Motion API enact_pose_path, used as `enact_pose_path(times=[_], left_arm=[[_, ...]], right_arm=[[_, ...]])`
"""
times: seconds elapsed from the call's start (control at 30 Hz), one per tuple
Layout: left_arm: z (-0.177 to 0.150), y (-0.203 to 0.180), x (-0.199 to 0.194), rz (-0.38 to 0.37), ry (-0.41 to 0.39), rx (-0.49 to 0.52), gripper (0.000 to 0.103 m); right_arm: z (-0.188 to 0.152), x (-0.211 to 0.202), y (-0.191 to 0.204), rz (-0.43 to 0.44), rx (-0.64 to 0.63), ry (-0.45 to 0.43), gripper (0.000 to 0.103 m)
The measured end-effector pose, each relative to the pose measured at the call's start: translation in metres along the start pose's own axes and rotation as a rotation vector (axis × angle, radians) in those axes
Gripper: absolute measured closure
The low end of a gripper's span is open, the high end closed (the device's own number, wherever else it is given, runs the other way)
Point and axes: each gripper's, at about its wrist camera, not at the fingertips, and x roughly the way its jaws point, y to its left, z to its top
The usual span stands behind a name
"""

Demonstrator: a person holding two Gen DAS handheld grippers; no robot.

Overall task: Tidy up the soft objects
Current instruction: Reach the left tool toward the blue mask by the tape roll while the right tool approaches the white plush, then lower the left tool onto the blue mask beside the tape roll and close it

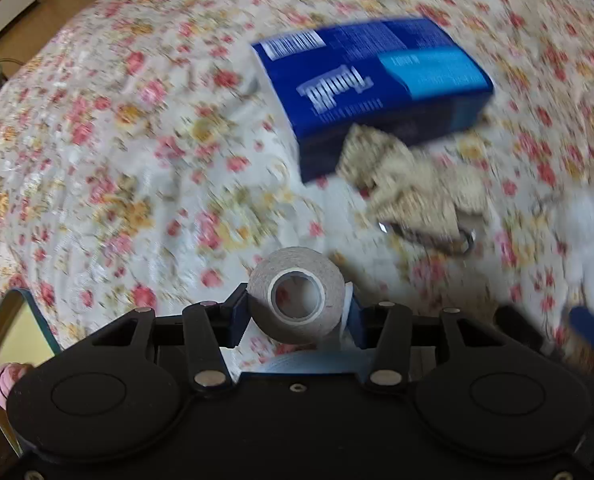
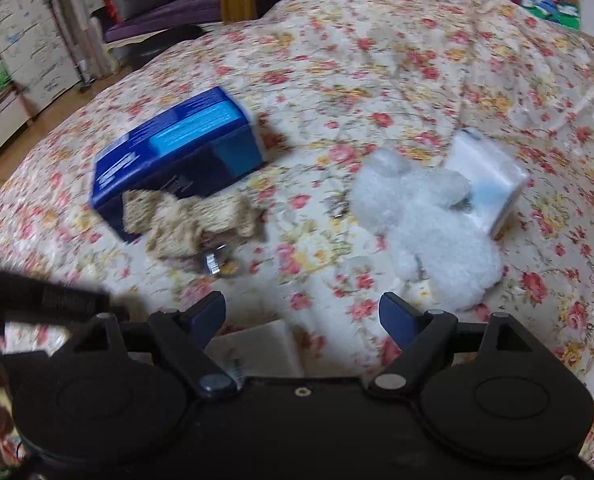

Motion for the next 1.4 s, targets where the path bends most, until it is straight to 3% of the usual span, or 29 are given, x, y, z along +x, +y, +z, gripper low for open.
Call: enact_pose_path(times=[0.13,0.33,0.43,0.5,0.7,0.9,1.07,1.23,1.27,1.37,1.4], left_arm=[[0.008,0.008,-0.002,0.014,-0.015,-0.01,0.055],[0.01,0.008,-0.003,0.023,-0.016,0.008,0.054],[0.01,0.006,-0.004,0.038,-0.02,0.032,0.045],[0.01,0.006,-0.007,0.049,-0.038,0.04,0.032],[0.014,0.005,-0.008,0.074,-0.044,0.047,0.027],[0.019,0.017,0.003,0.108,-0.024,-0.033,0.027],[0.026,0.024,0.012,0.103,0.001,-0.102,0.027],[0.023,0.014,0.025,0.083,0.054,-0.048,0.027],[0.022,0.013,0.027,0.083,0.061,-0.042,0.03],[0.022,0.015,0.033,0.055,0.079,-0.056,0.054],[0.022,0.017,0.033,0.041,0.082,-0.071,0.054]], right_arm=[[-0.008,-0.001,0.018,0.042,-0.071,0.027,0.019],[-0.017,0.0,0.037,-0.019,-0.186,0.019,0.018],[-0.016,0.001,0.033,-0.034,-0.17,0.024,0.017],[-0.015,0.002,0.028,-0.042,-0.15,0.028,0.017],[-0.012,0.001,0.02,-0.099,-0.113,0.007,0.017],[-0.013,0.0,0.022,-0.195,-0.142,-0.042,0.017],[-0.012,-0.001,0.02,-0.181,-0.142,-0.038,0.017],[-0.011,-0.002,0.018,-0.151,-0.135,-0.027,0.017],[-0.011,-0.002,0.018,-0.141,-0.133,-0.023,0.017],[-0.012,-0.003,0.018,-0.109,-0.134,-0.01,0.017],[-0.012,-0.005,0.018,-0.097,-0.136,-0.008,0.017]])
